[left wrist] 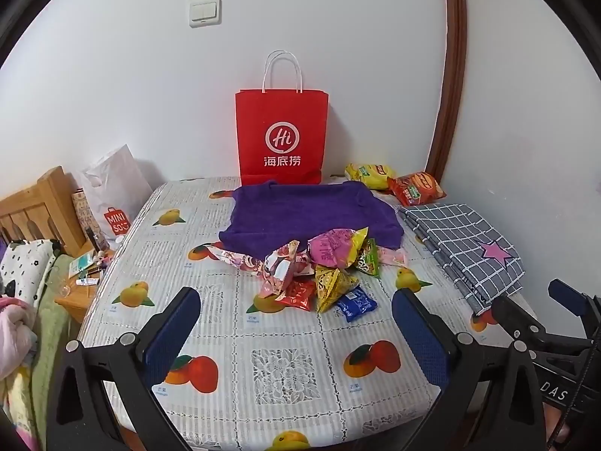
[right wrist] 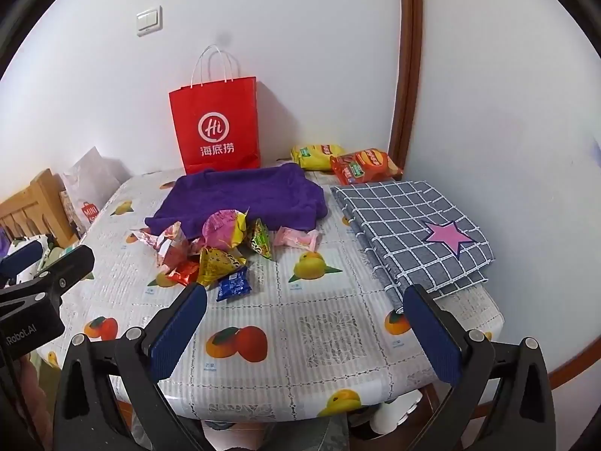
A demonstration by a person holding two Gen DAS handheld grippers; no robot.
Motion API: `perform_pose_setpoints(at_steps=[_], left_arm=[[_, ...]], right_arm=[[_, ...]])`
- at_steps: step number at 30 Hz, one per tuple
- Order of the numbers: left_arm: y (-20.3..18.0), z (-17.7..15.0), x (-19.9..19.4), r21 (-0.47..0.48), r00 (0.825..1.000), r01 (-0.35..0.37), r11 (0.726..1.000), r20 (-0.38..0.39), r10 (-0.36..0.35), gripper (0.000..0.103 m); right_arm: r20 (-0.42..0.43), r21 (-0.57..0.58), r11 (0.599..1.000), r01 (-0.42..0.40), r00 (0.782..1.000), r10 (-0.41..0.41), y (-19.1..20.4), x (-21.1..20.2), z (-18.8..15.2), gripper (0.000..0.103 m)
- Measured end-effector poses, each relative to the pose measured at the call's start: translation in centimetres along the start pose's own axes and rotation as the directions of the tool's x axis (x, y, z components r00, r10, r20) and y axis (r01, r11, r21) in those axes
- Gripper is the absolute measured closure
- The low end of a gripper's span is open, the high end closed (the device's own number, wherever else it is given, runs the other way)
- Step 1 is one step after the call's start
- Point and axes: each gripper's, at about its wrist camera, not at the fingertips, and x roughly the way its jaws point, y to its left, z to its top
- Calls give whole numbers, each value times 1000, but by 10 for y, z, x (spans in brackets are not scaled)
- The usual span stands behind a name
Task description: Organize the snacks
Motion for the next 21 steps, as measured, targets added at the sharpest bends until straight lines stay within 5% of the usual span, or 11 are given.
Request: perform_pose_setpoints(at_steps=[21], left_arm=[[5, 3, -3, -9, 1000, 2, 1000, 22, -2, 1]], right_arm=[[25, 40, 999, -31, 999, 30, -13, 2, -7, 0]])
